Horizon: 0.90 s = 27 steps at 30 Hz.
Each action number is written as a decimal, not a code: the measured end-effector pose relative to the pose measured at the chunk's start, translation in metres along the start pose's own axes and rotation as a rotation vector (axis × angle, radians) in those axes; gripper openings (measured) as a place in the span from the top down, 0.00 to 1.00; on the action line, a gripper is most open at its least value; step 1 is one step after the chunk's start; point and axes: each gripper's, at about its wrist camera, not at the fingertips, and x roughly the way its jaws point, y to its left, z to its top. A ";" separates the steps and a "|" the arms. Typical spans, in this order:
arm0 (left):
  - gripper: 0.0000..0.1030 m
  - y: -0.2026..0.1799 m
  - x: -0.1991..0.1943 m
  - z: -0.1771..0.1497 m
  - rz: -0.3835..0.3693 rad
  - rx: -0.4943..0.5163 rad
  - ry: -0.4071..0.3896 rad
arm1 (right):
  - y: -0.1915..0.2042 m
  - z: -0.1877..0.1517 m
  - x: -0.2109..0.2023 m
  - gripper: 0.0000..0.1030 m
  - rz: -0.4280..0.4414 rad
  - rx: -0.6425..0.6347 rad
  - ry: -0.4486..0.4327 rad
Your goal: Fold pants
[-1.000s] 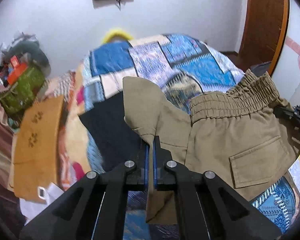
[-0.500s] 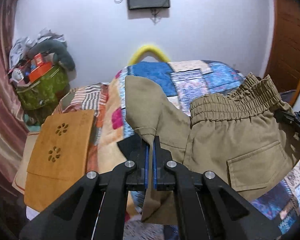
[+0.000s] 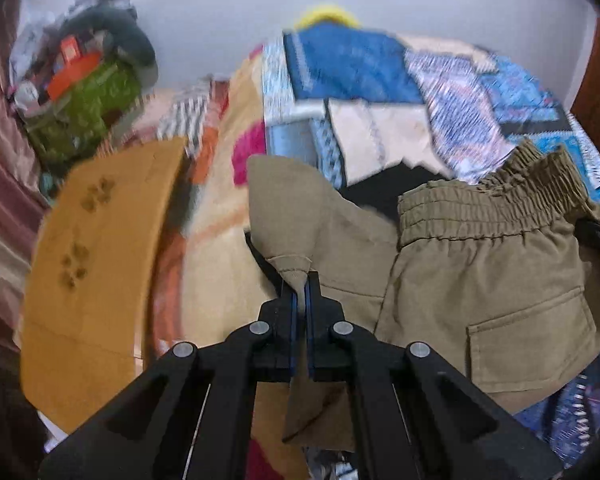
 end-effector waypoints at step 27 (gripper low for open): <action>0.55 -0.015 -0.152 -0.040 -0.072 0.096 -0.151 | 0.018 -0.012 -0.126 0.69 0.028 0.032 -0.093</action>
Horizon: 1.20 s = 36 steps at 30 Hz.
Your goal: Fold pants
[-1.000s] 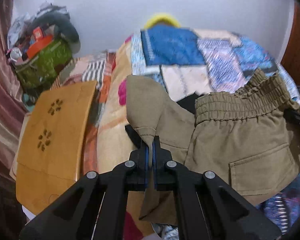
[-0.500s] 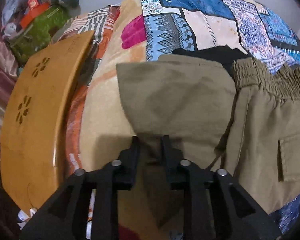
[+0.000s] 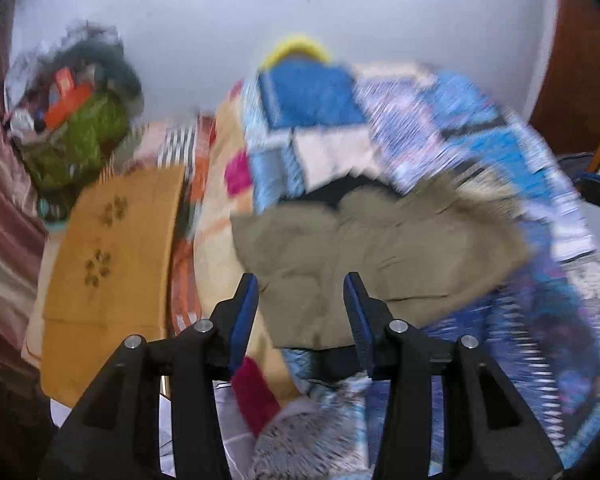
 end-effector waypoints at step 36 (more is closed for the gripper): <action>0.00 -0.059 -0.307 -0.102 -0.026 -0.079 -0.638 | 0.131 -0.073 -0.245 0.00 -0.059 -0.104 -0.645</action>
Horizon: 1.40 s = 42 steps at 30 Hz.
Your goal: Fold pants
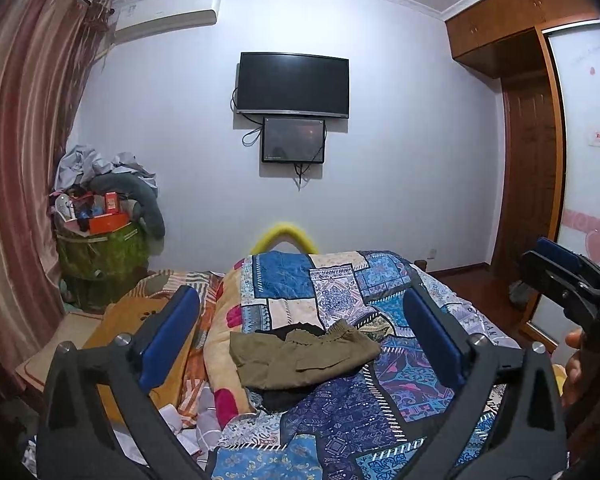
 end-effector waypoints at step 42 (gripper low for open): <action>0.00 0.001 0.007 -0.011 -0.013 0.005 0.015 | 0.001 -0.011 0.000 0.00 -0.026 0.014 0.070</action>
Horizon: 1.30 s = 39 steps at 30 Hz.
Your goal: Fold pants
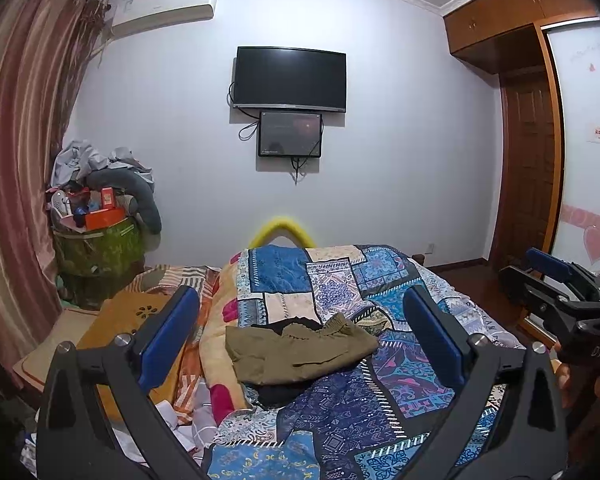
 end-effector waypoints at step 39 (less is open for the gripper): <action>0.00 0.000 0.001 -0.001 -0.062 -0.011 0.024 | -0.008 -0.001 0.002 0.00 -0.019 0.011 0.010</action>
